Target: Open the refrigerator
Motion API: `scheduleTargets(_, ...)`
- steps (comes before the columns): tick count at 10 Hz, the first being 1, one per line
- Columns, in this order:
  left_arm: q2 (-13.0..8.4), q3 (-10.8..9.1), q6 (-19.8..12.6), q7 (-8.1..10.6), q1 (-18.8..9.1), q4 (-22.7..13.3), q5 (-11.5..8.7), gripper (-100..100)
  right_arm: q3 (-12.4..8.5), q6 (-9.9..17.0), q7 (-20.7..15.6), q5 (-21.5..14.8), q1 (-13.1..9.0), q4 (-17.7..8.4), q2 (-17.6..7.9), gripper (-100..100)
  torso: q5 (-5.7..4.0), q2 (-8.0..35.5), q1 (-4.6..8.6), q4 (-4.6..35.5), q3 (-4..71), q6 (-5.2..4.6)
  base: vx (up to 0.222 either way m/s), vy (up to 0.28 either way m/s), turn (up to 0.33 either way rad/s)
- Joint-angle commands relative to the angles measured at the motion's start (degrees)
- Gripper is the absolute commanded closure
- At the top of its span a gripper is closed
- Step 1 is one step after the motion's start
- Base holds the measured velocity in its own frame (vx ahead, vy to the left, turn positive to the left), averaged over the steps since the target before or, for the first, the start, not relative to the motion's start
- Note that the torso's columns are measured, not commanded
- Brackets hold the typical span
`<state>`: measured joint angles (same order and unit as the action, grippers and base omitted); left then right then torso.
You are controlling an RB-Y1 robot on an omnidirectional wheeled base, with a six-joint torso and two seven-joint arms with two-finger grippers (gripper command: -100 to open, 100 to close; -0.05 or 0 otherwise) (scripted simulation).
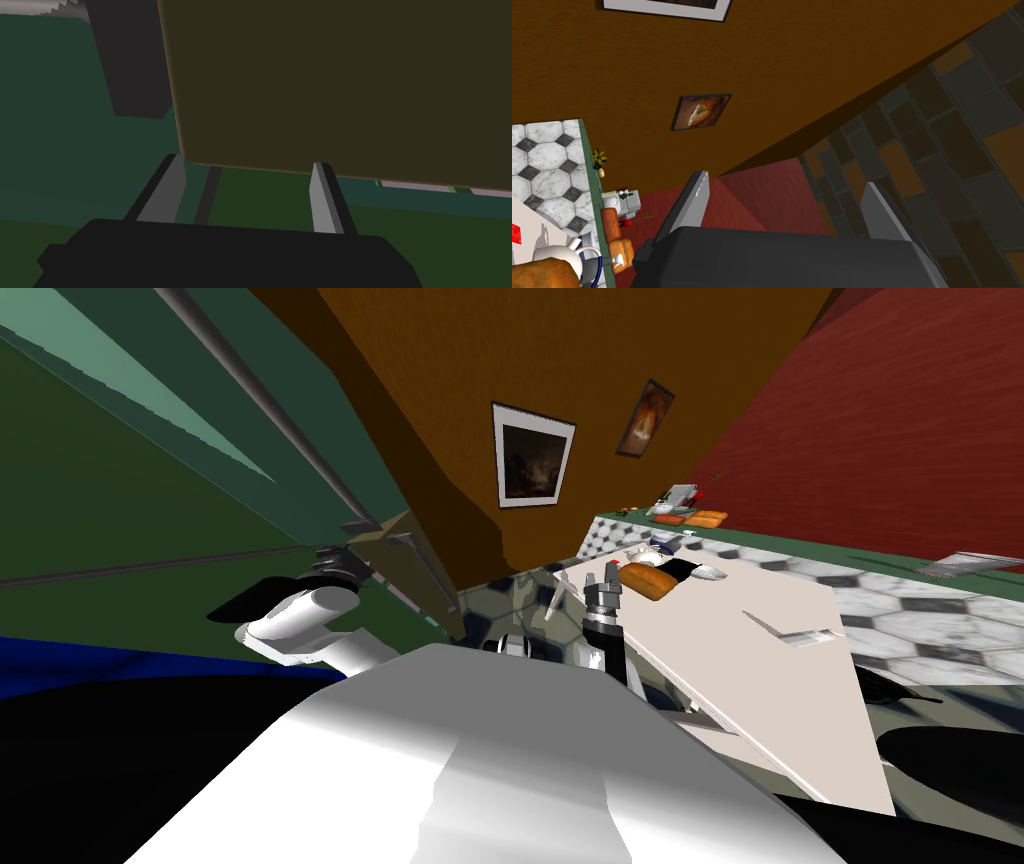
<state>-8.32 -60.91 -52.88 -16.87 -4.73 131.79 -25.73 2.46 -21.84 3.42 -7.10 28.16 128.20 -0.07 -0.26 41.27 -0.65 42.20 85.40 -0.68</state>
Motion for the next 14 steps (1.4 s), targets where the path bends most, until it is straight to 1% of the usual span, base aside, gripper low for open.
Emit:
scheduleTargets(1, -0.6, 1.05, 2.6, 0.02, -0.6, -1.5, 0.0, 100, 0.0, 0.0, 0.0, 0.0, 0.0, 0.0, 0.0, 0, -0.12, 0.0, 0.15, 0.0, 0.0, 0.02, -0.049, -0.007, 0.000)
scheduleTargets(3, -0.4, 1.55, 3.6, -0.01, -0.4, -2.4, 0.1, 100, 0.0, 0.0, 0.0, 0.0, 0.0, 0.0, 0.0, 0, -0.23, 0.0, 0.41, 0.1, 0.0, 0.04, -0.037, 0.002, 0.004)
scheduleTargets(4, 0.4, 1.12, 2.6, -0.10, 0.5, -2.3, -0.1, 100, 0.0, 0.0, 0.0, 0.0, 0.0, 0.0, 0.0, 0, -0.26, 0.1, 0.53, 0.1, 0.0, 0.06, -0.033, -0.013, 0.034)
scheduleTargets(5, -0.4, -1.78, 5.3, 2.75, -2.0, -1.1, 2.9, 100, 0.0, 0.0, 0.0, 0.0, 0.0, 0.0, 0.0, 0, -0.24, 0.3, 0.66, 0.1, -0.2, 0.21, -0.046, 0.072, -0.223)
scheduleTargets(6, -0.4, -3.89, 5.6, 4.00, -1.9, -1.1, 3.4, 100, 0.0, 0.0, 0.0, 0.0, 0.0, 0.0, 0.0, 0, -0.40, 0.4, 0.33, 0.3, -0.2, 0.10, -0.057, 0.083, -0.303)
scheduleTargets(7, -0.4, -4.90, 5.6, 5.28, -3.7, -1.1, 5.5, 100, 0.0, 0.0, 0.0, 0.0, 0.0, 0.0, 0.0, 0, -0.34, 0.0, 0.05, 0.1, 0.1, -0.27, -0.039, 0.045, -0.318)
scheduleTargets(8, -0.4, -4.90, 5.6, 5.28, -4.6, -1.1, 7.6, 100, 0.0, 0.0, 0.0, 0.0, 0.0, 0.0, 0.0, 0, -0.22, -0.6, 0.10, -0.1, 0.4, -0.48, -0.017, 0.014, -0.291)
scheduleTargets(10, -0.4, -4.90, 5.6, 5.28, -4.6, -1.1, 10.9, 100, 0.0, 0.0, 0.0, 0.0, 0.0, 0.0, 0.0, 0, -0.29, -1.2, 0.05, -0.3, 0.9, -0.80, -0.009, -0.020, -0.252)
scheduleTargets(11, -0.4, -4.90, 5.6, 5.28, -4.6, -1.1, 13.0, 100, 0.0, 0.0, 0.0, 0.0, 0.0, 0.0, 0.0, 0, -0.31, -1.3, -0.21, -0.3, 1.0, -0.79, -0.011, -0.020, -0.036)
scheduleTargets(12, -0.4, -4.90, 5.6, 5.28, -4.6, -1.1, 13.2, 100, 0.0, 0.0, 0.0, 0.0, 0.0, 0.0, 0.0, 0, -0.26, -1.1, -0.36, -0.3, 0.9, -0.53, 0.009, -0.013, 0.036)
scheduleTargets(14, -0.4, -4.90, 5.6, 5.28, -4.6, -1.1, 13.2, 100, 0.0, 0.0, 0.0, 0.0, 0.0, 0.0, 0.0, 0, -0.19, -0.8, -0.56, -0.2, 0.7, -0.58, 0.007, -0.005, 0.005)
